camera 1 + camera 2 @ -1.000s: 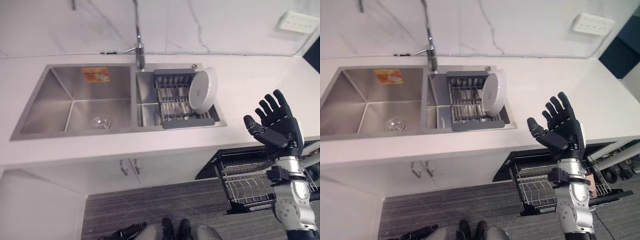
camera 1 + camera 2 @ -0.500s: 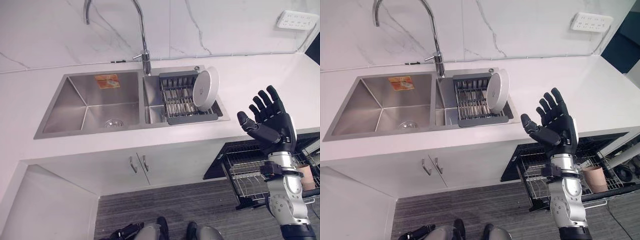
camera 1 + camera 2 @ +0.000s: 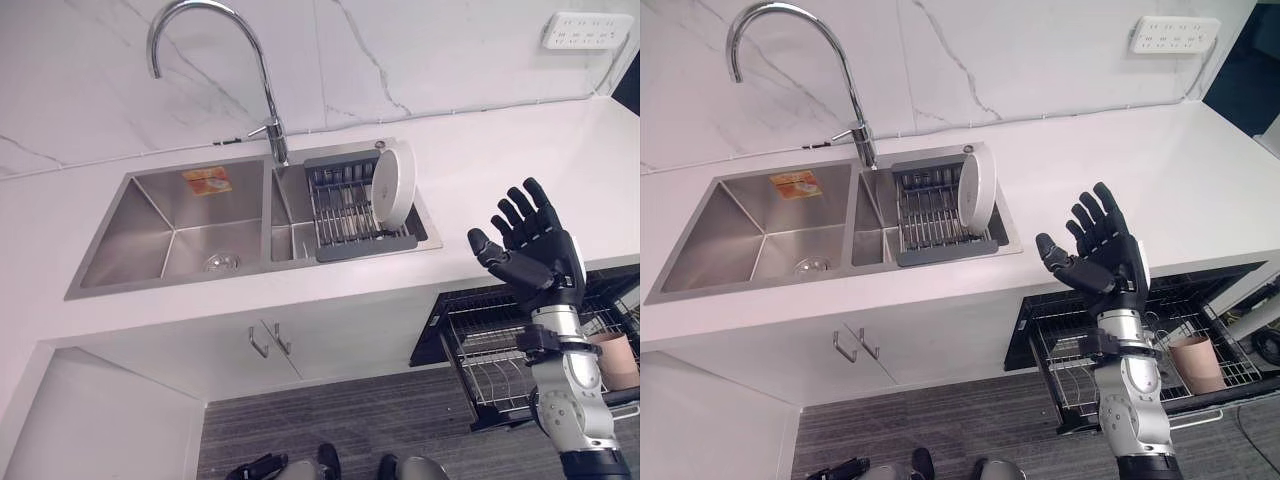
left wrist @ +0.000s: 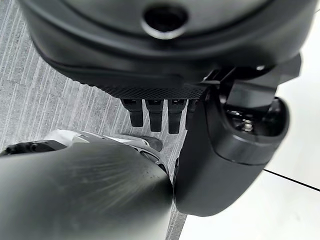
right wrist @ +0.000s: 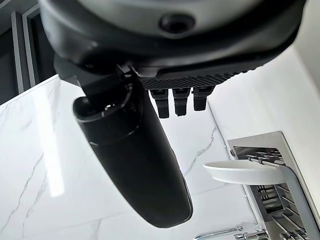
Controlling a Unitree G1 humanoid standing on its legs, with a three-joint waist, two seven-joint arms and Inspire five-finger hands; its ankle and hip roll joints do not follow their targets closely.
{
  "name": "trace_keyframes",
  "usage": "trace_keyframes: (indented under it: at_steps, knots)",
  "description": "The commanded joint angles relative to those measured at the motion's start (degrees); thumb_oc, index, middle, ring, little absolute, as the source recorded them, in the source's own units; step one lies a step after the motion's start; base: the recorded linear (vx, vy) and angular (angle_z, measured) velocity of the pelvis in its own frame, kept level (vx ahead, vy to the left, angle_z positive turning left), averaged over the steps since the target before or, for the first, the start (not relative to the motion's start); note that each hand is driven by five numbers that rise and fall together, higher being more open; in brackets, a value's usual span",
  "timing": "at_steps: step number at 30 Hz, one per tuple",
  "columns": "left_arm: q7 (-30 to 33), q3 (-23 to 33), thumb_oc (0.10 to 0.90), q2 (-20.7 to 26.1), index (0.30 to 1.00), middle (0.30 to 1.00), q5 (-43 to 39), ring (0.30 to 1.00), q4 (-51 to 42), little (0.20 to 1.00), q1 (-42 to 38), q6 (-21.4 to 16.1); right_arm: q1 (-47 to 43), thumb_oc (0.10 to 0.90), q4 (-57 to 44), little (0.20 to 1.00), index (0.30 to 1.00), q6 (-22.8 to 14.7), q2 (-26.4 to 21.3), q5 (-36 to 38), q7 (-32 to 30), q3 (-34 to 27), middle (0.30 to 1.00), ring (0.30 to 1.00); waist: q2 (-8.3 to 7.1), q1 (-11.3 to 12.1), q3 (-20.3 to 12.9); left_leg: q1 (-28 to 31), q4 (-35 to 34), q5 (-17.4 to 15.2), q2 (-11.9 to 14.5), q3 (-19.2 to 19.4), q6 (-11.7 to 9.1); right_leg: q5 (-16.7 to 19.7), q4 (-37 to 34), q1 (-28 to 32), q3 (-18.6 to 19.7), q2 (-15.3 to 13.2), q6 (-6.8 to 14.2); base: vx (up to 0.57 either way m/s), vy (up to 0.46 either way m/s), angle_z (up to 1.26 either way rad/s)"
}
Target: Place the dishes in the dishwasher.
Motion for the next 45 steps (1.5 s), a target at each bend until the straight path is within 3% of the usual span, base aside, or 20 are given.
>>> trace_keyframes:
  at_steps: [1,3,7,9,10,11,13,14,15,17,18,20,26,45]
  knots:
    - [1.86,-5.09,0.800,-2.63,0.900,0.900,5.75,0.900,3.30,0.900,7.60,2.26,-6.50,0.800,-6.75,0.900,0.900,-5.81,-1.51,-2.75,0.77,-0.22,0.900,0.900,0.97,2.73,1.54,-4.71,-1.62,-0.13,0.48,-0.93,-0.36,0.95,-7.67,7.63,2.09,3.50,6.42,0.14,0.063,-0.43]
    - [2.68,-5.09,0.800,-2.52,0.900,0.900,6.62,0.900,3.64,0.900,7.48,1.61,-6.82,0.800,-6.61,0.900,0.900,-5.71,-1.42,-3.02,0.47,0.31,0.900,0.900,1.10,2.81,1.23,-5.12,-1.62,-0.28,1.10,-0.01,-0.14,0.56,-7.67,7.85,1.75,3.59,6.46,0.14,0.101,-0.63]
    - [3.60,-8.23,0.800,-0.63,0.900,0.900,18.93,0.900,2.96,0.900,7.15,-3.54,-6.90,0.800,-6.42,0.900,0.900,-4.93,-0.44,-2.93,1.36,1.78,0.900,0.900,1.46,3.03,-0.34,-4.70,-1.62,-2.44,2.63,2.93,1.74,0.04,-7.67,11.34,-1.44,3.51,7.47,0.16,0.120,-0.63]
    - [4.12,-8.83,0.800,-0.33,0.900,0.900,15.58,0.900,2.25,0.900,7.40,-2.78,-6.67,0.800,-6.72,0.900,0.900,-5.08,0.15,-2.32,2.28,2.44,0.900,0.900,2.12,2.92,-0.75,-3.44,-1.62,-3.87,2.88,3.19,3.13,7.91,-7.67,13.43,-4.24,3.65,9.86,0.14,0.089,-0.55]
    - [5.11,-8.70,0.800,-0.23,0.900,0.900,13.63,0.900,2.22,0.900,7.27,-2.49,-6.45,0.800,-6.88,0.900,0.900,-5.33,0.44,-2.27,2.68,2.97,0.900,0.900,2.83,2.34,-0.18,-2.22,-1.62,-4.85,3.06,2.77,3.98,10.59,-3.07,10.52,-5.12,2.44,11.17,0.06,0.067,-0.55]
    - [6.05,-8.54,0.800,0.08,0.900,0.900,12.56,0.900,2.09,0.900,6.84,-2.45,-6.38,0.800,-6.78,0.900,0.900,-5.67,0.75,-2.32,3.36,3.48,0.900,0.900,3.42,1.96,0.52,-1.24,-1.62,-5.49,3.37,2.37,4.39,10.73,0.94,7.30,-6.11,0.11,11.29,0.00,0.007,-0.60]
    - [6.03,-8.72,0.800,0.78,0.900,0.900,11.12,0.900,1.73,0.900,5.54,-1.60,-6.96,0.800,-6.18,0.900,0.900,-6.58,1.27,-3.09,4.14,4.38,0.900,0.900,4.23,1.84,1.45,-0.06,-1.62,-5.73,4.55,1.88,3.56,9.65,-0.79,4.92,-7.44,-2.52,10.33,-0.04,-0.101,-0.39]
    - [5.66,-8.83,0.800,1.17,0.900,0.900,10.85,0.900,1.63,0.900,4.80,-1.13,-7.25,0.800,-6.16,0.900,0.900,-7.33,1.43,-3.66,3.82,4.82,0.900,0.900,4.58,1.75,2.04,0.39,-1.62,-6.15,4.81,1.09,3.42,11.19,-0.08,2.92,-7.13,-4.24,10.63,-0.07,-0.248,-0.08]
    - [6.09,-8.95,0.800,1.73,0.900,0.900,9.64,0.900,1.74,0.900,3.88,-0.91,-7.89,0.800,-5.85,0.900,0.900,-7.78,1.52,-3.62,3.45,4.88,0.900,0.900,4.58,1.50,2.66,0.03,-1.62,-6.10,5.39,-0.16,2.84,9.52,-2.51,3.43,-6.10,-2.94,10.67,-0.06,-0.213,-0.01]
    - [6.31,-8.75,0.800,1.86,0.900,0.900,9.10,0.900,1.47,0.900,3.44,-0.41,-7.99,0.800,-5.94,0.900,0.900,-7.87,1.23,-3.35,3.09,4.90,0.900,0.900,4.44,1.68,2.79,-0.28,-1.62,-5.96,5.49,-0.72,2.64,9.50,-4.49,3.98,-6.42,-2.73,10.64,-0.04,-0.205,0.36]
    - [6.44,-8.51,0.800,1.66,0.900,0.900,6.67,0.900,1.70,0.900,3.02,-0.02,-9.14,0.800,-5.60,0.900,0.900,-7.72,0.90,-3.27,2.79,5.28,0.900,0.900,3.72,2.40,2.65,-1.59,-1.62,-4.74,6.13,-1.12,1.45,8.27,-7.67,4.63,-6.95,-2.85,10.62,-0.02,-0.241,0.49]
    - [6.29,-8.08,0.800,0.87,0.900,0.900,6.87,0.900,2.89,0.900,3.46,-0.80,-9.64,0.800,-5.97,0.900,0.900,-6.24,0.51,-4.14,2.36,5.02,0.900,0.900,2.83,3.10,2.05,-2.52,-1.62,-4.00,6.44,-0.78,0.64,5.37,-7.67,4.91,-6.96,-3.31,10.32,0.04,-0.198,0.11]
    - [5.81,-6.98,0.800,-0.01,0.900,0.900,8.89,0.900,5.19,0.900,5.48,-2.69,-11.57,0.800,-5.99,0.900,0.900,-4.14,-0.56,-3.98,1.12,5.50,0.900,0.900,1.62,4.80,0.68,-4.59,-1.62,-2.97,7.49,1.10,-0.14,1.73,-7.67,7.82,-6.79,-3.35,9.68,0.05,-0.060,-0.09]
    - [4.62,-6.80,0.800,0.32,0.900,0.900,9.57,0.900,7.49,0.900,5.34,-1.65,-16.88,0.800,-2.47,0.900,0.900,0.20,0.56,-2.29,-0.03,8.53,0.900,0.900,1.20,7.19,-1.04,-4.40,-1.62,-3.18,6.32,-1.21,-0.48,0.45,-7.67,8.91,-7.24,-3.09,8.98,0.05,-0.023,0.01]
